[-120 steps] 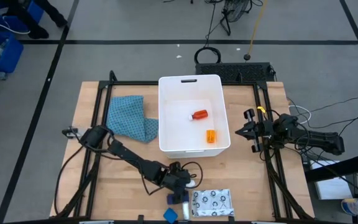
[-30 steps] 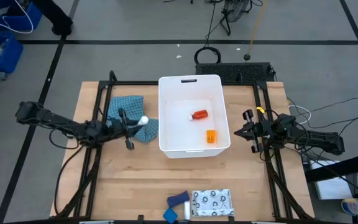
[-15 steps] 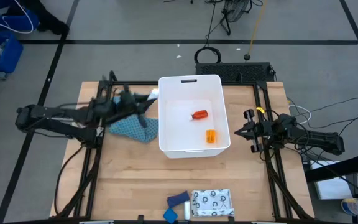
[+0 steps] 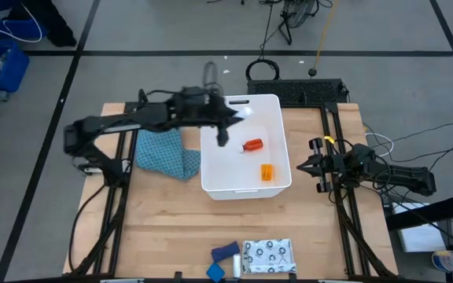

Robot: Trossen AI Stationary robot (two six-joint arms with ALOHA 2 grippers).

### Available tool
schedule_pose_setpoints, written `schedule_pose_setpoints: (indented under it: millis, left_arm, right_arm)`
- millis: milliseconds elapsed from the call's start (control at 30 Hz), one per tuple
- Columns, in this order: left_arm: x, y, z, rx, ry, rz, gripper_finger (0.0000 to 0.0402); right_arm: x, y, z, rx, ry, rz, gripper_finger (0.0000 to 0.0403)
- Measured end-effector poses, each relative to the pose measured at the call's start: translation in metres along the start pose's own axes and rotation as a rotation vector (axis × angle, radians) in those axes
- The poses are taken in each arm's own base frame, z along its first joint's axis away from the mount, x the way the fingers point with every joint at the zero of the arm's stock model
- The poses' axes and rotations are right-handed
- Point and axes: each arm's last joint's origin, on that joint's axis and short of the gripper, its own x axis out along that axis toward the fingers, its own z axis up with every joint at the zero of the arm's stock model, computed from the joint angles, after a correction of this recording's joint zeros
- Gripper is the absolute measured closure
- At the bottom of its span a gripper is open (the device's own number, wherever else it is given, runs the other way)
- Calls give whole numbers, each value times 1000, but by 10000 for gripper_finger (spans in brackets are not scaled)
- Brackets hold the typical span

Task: Pick & place medical supplies in basket/bin
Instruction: Put the top rolled gauze into the white bin

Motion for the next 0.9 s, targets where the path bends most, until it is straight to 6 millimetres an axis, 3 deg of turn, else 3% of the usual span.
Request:
schedule_pose_setpoints:
  millis: [200,467,667,900]
  left_arm:
    - [53,0,-40,-53,174,-125,349]
    - [100,-5,-100,-136,374,-202,342]
    - [112,-6,-123,-156,451,-237,341]
    - [110,-6,-130,-131,517,-255,340]
  right_arm:
    - [0,0,1,-17,-6,-1,403]
    - [0,0,1,-16,-7,-1,403]
    - [0,0,1,-15,-8,-1,403]
    - [0,0,1,-19,-14,-2,403]
